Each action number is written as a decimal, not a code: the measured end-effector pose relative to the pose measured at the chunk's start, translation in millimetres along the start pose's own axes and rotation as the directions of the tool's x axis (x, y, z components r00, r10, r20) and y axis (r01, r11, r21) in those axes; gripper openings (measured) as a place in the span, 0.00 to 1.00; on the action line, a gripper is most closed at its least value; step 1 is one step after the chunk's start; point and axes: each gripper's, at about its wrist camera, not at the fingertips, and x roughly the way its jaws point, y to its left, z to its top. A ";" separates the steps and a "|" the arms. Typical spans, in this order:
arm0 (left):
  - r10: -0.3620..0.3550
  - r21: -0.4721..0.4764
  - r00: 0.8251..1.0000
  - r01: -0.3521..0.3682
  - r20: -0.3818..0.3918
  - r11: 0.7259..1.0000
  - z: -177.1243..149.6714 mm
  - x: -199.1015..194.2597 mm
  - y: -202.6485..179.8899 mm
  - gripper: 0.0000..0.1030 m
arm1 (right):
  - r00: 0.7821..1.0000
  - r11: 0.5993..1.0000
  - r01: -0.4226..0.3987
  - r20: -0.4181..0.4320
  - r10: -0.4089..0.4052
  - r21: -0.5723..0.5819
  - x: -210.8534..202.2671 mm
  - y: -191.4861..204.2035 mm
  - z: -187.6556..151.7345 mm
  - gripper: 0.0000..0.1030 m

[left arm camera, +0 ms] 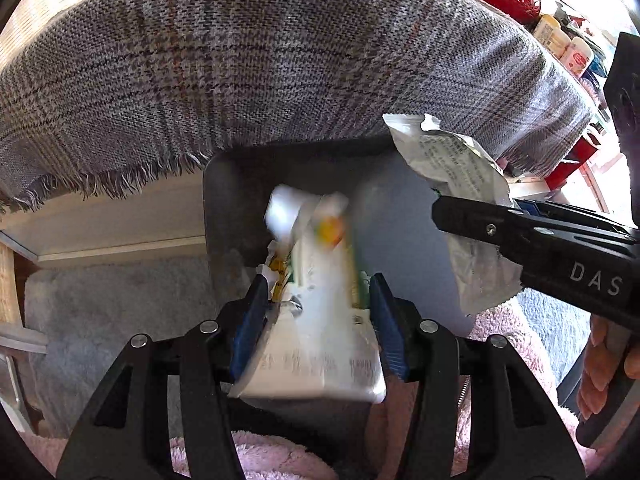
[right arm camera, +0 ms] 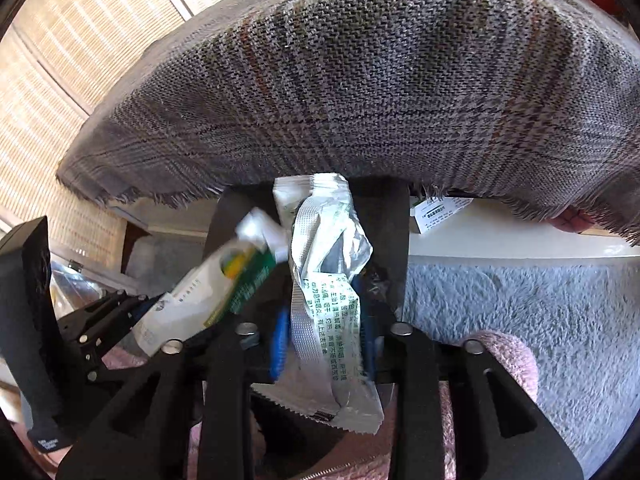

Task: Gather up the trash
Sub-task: 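Carry the packet and wrapper down into the grey bin and open both tools, then grasp the metal cylinders with the left tool while the right tool grasps the cream tube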

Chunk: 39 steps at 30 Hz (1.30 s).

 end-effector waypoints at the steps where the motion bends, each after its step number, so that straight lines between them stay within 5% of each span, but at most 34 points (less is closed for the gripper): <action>1: 0.001 -0.001 1.000 -0.001 0.000 1.000 0.2 0.1 1.0 0.48 | 1.000 1.000 0.001 0.001 -0.001 0.001 0.7 0.3 1.1 0.42; 4: 0.007 -0.008 1.000 -0.007 -0.001 1.000 0.8 0.7 4.1 0.49 | 1.000 1.000 0.007 0.003 -0.007 0.006 1.4 0.1 4.7 0.45; 7: 0.007 -0.021 1.000 -0.006 0.004 1.000 1.5 -4.7 13.4 0.62 | 1.000 1.000 0.021 0.009 -0.021 0.011 -0.6 -1.0 7.2 0.53; 9: 0.013 -0.028 1.000 -0.012 0.024 1.000 4.4 -11.4 21.6 0.72 | 0.999 0.999 0.029 0.017 -0.029 0.014 -3.0 -2.1 8.5 0.72; 15: 0.035 -0.042 0.998 -0.033 0.059 0.999 15.0 -27.4 27.1 0.92 | 0.995 0.998 0.068 0.070 -0.069 0.015 -22.1 -7.0 12.6 0.95; 24: 0.050 -0.046 0.996 -0.047 0.072 0.998 20.8 -45.9 10.3 0.92 | 0.990 0.997 0.056 0.126 -0.061 0.045 -48.3 -18.5 18.0 0.97; 39: 0.058 0.004 0.970 -0.061 0.234 0.998 83.1 -98.2 5.2 0.92 | 0.951 0.995 0.097 0.291 -0.099 0.022 -110.9 -38.0 67.1 0.97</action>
